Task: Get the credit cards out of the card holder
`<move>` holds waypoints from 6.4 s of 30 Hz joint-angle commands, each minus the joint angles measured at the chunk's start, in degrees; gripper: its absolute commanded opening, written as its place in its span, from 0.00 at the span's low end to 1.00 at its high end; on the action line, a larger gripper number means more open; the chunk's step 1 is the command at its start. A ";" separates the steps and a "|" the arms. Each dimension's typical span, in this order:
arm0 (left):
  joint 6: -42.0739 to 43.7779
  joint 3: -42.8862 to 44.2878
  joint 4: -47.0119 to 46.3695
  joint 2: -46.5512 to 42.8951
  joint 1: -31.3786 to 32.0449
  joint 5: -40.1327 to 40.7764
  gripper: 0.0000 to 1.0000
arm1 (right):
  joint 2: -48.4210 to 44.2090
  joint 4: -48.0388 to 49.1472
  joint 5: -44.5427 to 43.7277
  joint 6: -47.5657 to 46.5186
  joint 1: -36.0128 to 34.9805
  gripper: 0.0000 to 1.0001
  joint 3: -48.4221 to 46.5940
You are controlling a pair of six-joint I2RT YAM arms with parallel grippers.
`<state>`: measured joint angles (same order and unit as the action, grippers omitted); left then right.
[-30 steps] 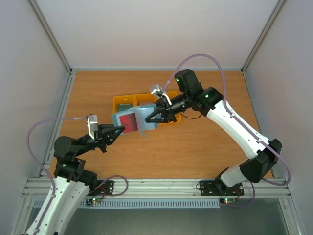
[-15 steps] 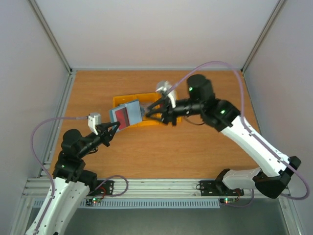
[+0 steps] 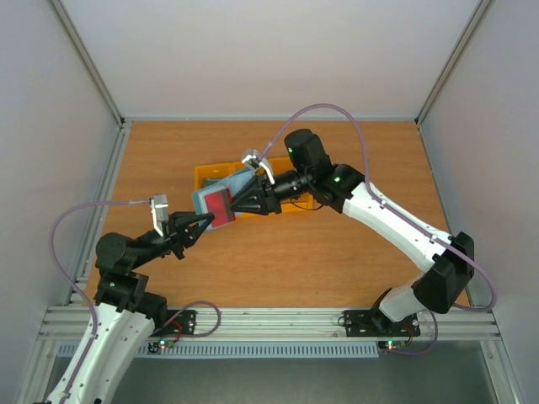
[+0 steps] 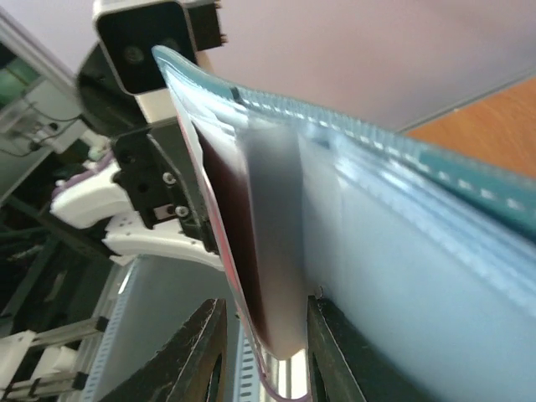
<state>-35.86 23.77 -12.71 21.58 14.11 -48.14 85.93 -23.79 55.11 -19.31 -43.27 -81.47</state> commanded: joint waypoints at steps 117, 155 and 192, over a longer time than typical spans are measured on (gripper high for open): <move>-10.73 -1.75 -9.51 0.56 -8.36 0.47 0.00 | -9.31 -3.17 -8.08 -21.77 4.37 0.66 3.86; -4.25 0.46 -11.49 -1.24 -7.21 -5.37 0.00 | -7.47 -4.81 17.27 -13.00 5.78 0.39 1.77; -5.33 -0.98 -9.90 -1.31 -6.48 -1.72 0.00 | -5.86 10.46 6.69 -5.40 -0.40 0.39 2.72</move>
<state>-40.45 23.27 -21.17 20.56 6.92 -49.32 80.79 -14.06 61.91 -22.83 -43.13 -77.43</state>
